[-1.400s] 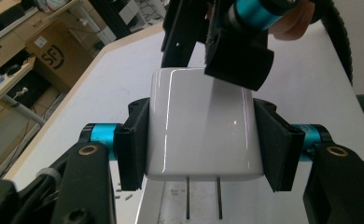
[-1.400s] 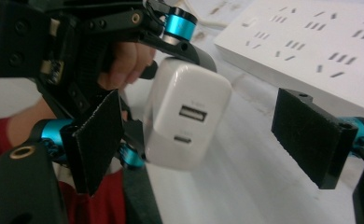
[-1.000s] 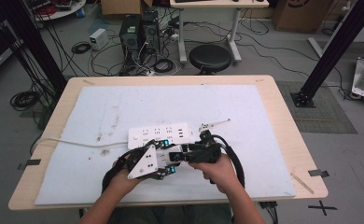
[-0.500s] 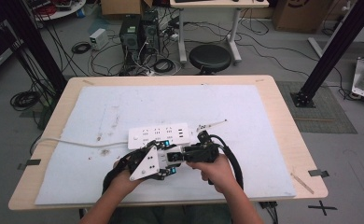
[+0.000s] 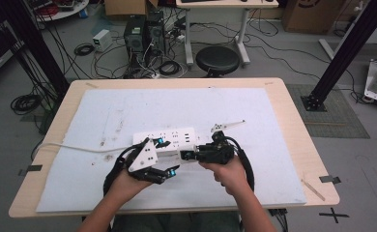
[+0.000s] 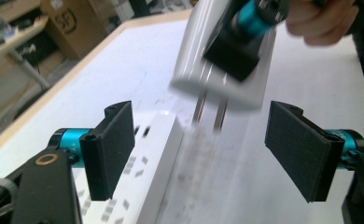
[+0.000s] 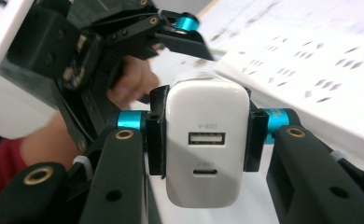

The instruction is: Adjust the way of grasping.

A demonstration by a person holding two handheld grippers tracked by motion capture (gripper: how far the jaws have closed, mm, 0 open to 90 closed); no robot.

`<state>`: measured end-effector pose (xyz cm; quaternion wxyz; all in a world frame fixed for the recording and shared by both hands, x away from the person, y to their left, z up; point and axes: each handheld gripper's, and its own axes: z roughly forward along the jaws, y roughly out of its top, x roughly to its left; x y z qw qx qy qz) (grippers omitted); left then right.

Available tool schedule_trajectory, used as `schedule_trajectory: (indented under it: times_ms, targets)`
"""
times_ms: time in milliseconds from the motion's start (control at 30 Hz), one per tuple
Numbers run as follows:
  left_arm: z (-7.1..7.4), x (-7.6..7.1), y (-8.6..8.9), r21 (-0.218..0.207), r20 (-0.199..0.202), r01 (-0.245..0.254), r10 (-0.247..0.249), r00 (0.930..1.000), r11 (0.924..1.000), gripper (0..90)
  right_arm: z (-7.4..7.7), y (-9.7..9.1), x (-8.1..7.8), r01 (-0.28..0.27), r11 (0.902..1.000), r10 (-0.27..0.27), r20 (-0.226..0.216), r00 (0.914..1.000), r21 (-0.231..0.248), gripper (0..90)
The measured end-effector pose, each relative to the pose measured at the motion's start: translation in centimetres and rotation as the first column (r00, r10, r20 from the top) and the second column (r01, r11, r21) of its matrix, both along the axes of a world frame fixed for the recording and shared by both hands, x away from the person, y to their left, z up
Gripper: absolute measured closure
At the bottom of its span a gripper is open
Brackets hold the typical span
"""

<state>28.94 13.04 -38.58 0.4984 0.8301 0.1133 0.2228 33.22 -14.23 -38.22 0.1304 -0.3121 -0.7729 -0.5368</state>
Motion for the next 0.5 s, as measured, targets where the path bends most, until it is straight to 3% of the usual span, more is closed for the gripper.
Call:
schedule_trajectory:
  times_ms: [67,100,133,167,300,333,400,433,500]
  targets:
    - [0.2,0.4,1.0,0.007,-0.034,-0.033,0.033,0.9989,0.9994,23.4,0.3,-0.2,-0.1,0.012,0.9997,-0.011,0.015,0.9998,-0.020,63.3]
    - [0.4,0.6,1.5,0.012,-0.048,-0.054,0.055,0.9973,0.9984,23.3,0.8,-0.5,-0.2,0.031,0.9982,-0.028,0.057,0.9980,-0.051,63.3]
    - [0.5,0.9,1.9,0.010,-0.067,-0.076,0.076,0.9949,0.9971,23.3,0.8,-0.5,-0.2,0.031,0.9982,-0.028,0.057,0.9980,-0.051,63.3]
    - [0.8,1.4,2.9,0.017,-0.105,-0.112,0.113,0.9880,0.9936,22.4,1.1,-1.0,-0.2,0.038,0.9966,-0.031,0.095,0.9950,-0.072,63.3]
    - [1.0,1.6,3.4,0.039,-0.107,-0.123,0.127,0.9862,0.9916,20.6,1.5,-1.5,-0.2,0.052,0.9951,-0.042,0.114,0.9926,-0.085,63.3]
    - [1.7,2.1,4.8,0.056,-0.121,-0.155,0.160,0.9796,0.9864,20.6,1.5,-1.5,-0.2,0.052,0.9951,-0.042,0.114,0.9926,-0.085,63.3]
    - [2.3,2.4,5.8,0.064,-0.133,-0.175,0.182,0.9742,0.9825,20.5,2.1,-2.5,-0.1,0.079,0.9904,-0.060,0.159,0.9855,-0.113,63.3]
    - [2.6,2.5,6.2,0.071,-0.140,-0.181,0.189,0.9719,0.9810,20.5,2.3,-2.8,0.0,0.088,0.9864,-0.063,0.174,0.9828,-0.139,63.3]
    - [3.1,2.7,7.0,0.086,-0.146,-0.177,0.188,0.9713,0.9804,20.5,2.4,-2.9,0.1,0.093,0.9851,-0.065,0.183,0.9810,-0.145,63.3]
